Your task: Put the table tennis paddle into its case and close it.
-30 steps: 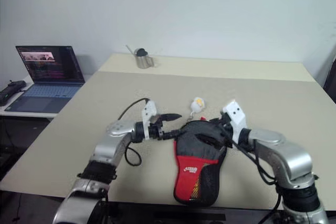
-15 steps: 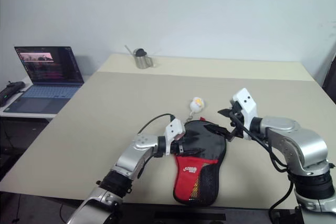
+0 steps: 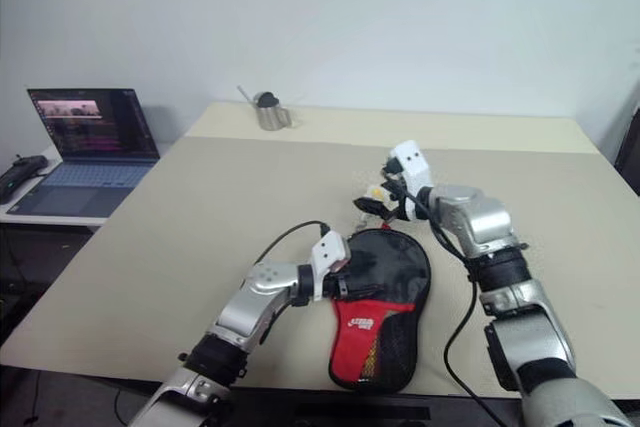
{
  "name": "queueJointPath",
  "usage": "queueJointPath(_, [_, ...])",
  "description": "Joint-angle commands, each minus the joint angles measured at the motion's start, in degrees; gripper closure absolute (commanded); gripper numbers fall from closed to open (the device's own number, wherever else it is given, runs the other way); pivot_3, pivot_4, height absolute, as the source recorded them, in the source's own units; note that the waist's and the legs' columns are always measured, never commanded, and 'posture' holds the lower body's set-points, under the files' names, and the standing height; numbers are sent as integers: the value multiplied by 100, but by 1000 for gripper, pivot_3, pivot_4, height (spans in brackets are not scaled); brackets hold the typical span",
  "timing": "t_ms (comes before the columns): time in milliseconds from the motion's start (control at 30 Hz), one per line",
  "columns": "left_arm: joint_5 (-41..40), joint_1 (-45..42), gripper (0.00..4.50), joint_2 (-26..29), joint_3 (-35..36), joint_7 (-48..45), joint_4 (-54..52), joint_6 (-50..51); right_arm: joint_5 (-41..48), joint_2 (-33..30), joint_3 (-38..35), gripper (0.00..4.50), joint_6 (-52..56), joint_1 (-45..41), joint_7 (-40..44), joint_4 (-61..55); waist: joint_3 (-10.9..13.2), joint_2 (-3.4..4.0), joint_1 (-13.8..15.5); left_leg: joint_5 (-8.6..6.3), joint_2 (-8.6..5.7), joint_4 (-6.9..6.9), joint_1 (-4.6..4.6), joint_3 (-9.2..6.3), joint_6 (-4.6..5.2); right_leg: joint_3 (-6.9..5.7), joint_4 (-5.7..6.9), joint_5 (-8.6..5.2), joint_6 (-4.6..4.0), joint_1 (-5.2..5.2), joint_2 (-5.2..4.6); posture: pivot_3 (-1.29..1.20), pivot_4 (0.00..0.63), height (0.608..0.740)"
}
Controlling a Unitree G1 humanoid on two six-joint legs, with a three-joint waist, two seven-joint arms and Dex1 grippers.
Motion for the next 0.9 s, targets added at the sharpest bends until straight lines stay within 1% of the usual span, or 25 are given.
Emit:
queueJointPath(33, [-30, 147, 890, 33, -22, 69, -253, 99, -477, 377, 0, 0, -1175, -615, -187, 1245, 2, 3, -5, 0, 1, -1, 0, 0, 0, -1, 0, 0, 0, -1, 1, 0, 150, 740])
queueJointPath(133, [-25, 194, 890, 64, -39, 102, -338, 146, -781, 725, -50, 0, -1955, -1010, -417, 2300, 5, 7, -4, 0, 1, -4, -1, 1, 0, 0, 0, 0, 0, -4, 1, 0, 150, 740])
queueJointPath(233, [-16, 229, 890, 85, -49, 135, -423, 199, -1007, 970, -131, 0, -2524, -1294, -717, 3107, 7, 11, -4, 0, 1, -6, -1, 2, 0, 1, -1, 0, -1, -6, 0, 0, 150, 740])
queueJointPath(400, [2, 261, 890, 127, -52, 171, -529, 259, -1438, 1148, -168, 0, -3183, -1537, -1374, 4063, 9, 14, -6, 0, 1, -8, 0, 2, 0, 2, 0, 0, -2, -6, 0, 0, 150, 740])
queueJointPath(600, [28, 317, 890, 193, -62, 240, -646, 323, -1891, 1223, -142, 0, -3416, -1616, -1953, 4556, 12, 20, -24, 0, 1, -14, 1, 4, -1, 6, 2, -1, -3, -10, 0, 0, 150, 740])
queueJointPath(833, [24, 396, 890, 232, -90, 289, -757, 391, -2018, 1447, -326, 0, -3318, -1614, -2186, 4710, 12, 21, -79, 2, 3, -24, 2, 9, -3, 10, 5, -1, -5, -17, 1, 0, 150, 740])
queueJointPath(900, [41, 396, 848, 235, -107, 294, -734, 381, -2065, 1512, -351, 396, -3252, -1585, -2204, 4732, 13, 21, -88, 2, 3, -25, 1, 8, -3, 9, 5, -2, -5, -17, 1, 0, 150, 740])
